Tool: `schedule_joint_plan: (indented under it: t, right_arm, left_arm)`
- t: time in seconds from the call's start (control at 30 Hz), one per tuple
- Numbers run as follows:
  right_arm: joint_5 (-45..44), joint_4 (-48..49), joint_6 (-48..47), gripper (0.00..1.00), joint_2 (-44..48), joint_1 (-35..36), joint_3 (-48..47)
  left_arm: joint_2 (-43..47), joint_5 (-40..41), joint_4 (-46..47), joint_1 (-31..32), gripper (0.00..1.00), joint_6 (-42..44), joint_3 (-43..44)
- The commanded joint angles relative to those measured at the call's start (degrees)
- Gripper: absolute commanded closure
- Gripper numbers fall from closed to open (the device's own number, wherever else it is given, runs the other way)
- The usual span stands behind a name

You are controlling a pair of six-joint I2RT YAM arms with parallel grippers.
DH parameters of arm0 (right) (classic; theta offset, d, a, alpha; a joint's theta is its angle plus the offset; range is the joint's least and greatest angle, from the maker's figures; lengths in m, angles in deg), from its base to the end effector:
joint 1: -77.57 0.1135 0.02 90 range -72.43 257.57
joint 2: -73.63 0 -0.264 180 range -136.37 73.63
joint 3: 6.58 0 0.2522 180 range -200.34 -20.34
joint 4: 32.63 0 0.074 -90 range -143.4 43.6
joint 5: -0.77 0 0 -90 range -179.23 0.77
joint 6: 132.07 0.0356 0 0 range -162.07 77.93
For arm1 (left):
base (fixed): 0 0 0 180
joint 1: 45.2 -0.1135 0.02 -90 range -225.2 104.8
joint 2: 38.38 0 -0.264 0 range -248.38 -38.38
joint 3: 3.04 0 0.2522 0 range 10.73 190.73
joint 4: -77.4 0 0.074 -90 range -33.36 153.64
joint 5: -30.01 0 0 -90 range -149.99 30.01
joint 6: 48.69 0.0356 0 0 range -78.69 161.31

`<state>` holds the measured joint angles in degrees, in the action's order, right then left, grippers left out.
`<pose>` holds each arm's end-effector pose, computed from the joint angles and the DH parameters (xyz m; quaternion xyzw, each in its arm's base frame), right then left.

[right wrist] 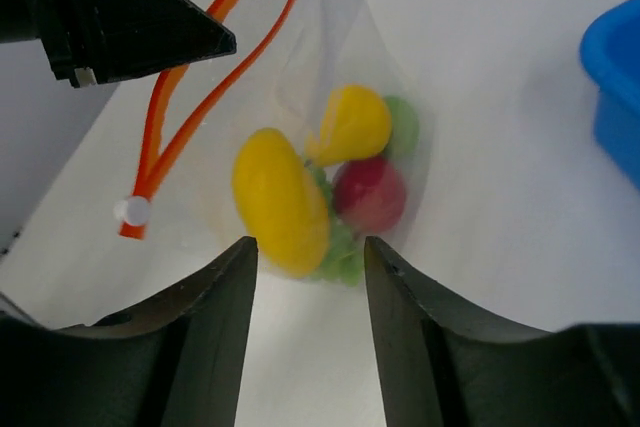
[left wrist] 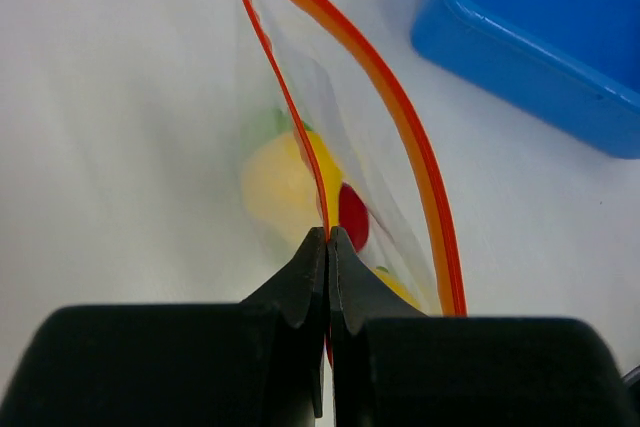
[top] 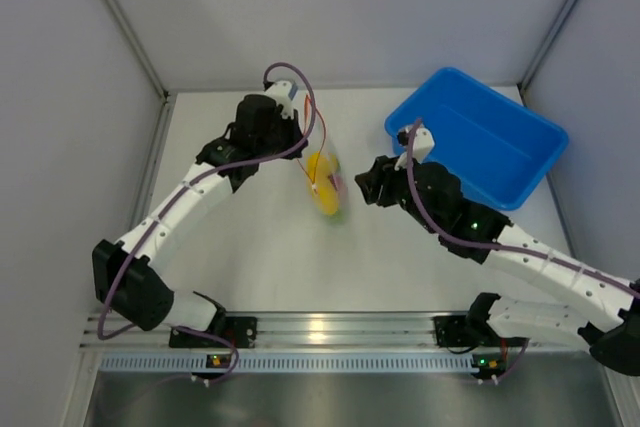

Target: Open the zip-top bag and remove the fake food

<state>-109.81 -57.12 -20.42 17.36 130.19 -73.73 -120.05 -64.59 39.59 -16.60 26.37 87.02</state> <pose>0.1468 0.1715 0.3554 -0.1000 0.7747 0.2554 0.5698 0.2854 -0.1589 0.3577 0.1227 0.8543 -0.2191 0.4552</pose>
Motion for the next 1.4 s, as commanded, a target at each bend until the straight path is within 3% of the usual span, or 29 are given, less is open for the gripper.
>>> schedule_joint_plan:
  t: [0.0,0.1,0.23,0.4,0.83,1.03,1.2,1.37]
  right_arm:
    - [2.11,6.49,16.37,0.50,-4.35,-0.94,-2.16]
    - [6.23,8.79,19.21,0.45,-9.36,-1.99,-4.87]
    - [10.99,8.00,22.46,0.43,-14.39,-5.24,-9.28]
    - [17.14,8.79,23.70,0.42,-19.40,-10.96,-12.17]
    - [18.55,6.06,23.18,0.40,-26.26,-13.33,-17.36]
    - [13.91,2.02,19.66,0.63,-25.91,-13.33,-16.23]
    - [7.66,-1.14,15.97,0.95,-23.80,-14.03,-12.01]
    - [3.10,-3.34,12.29,1.00,-17.75,-17.55,-4.73]
  left_arm:
    - [5.02,6.07,5.58,1.02,1.00,-9.30,-1.57]
    - [7.31,5.57,12.00,1.81,1.00,-12.04,-5.36]
    - [3.72,-0.57,10.61,2.34,1.00,-9.41,-2.03]
    - [2.31,-1.64,10.69,2.34,1.00,-10.02,-1.23]
    - [-0.42,-1.11,16.06,6.64,1.00,-15.56,-0.80]
    - [-0.33,3.01,16.41,7.26,1.00,-16.70,-0.79]
    - [0.80,7.84,16.41,7.26,1.00,-15.82,-1.14]
    - [2.57,16.44,14.83,7.26,1.00,-11.62,-1.15]
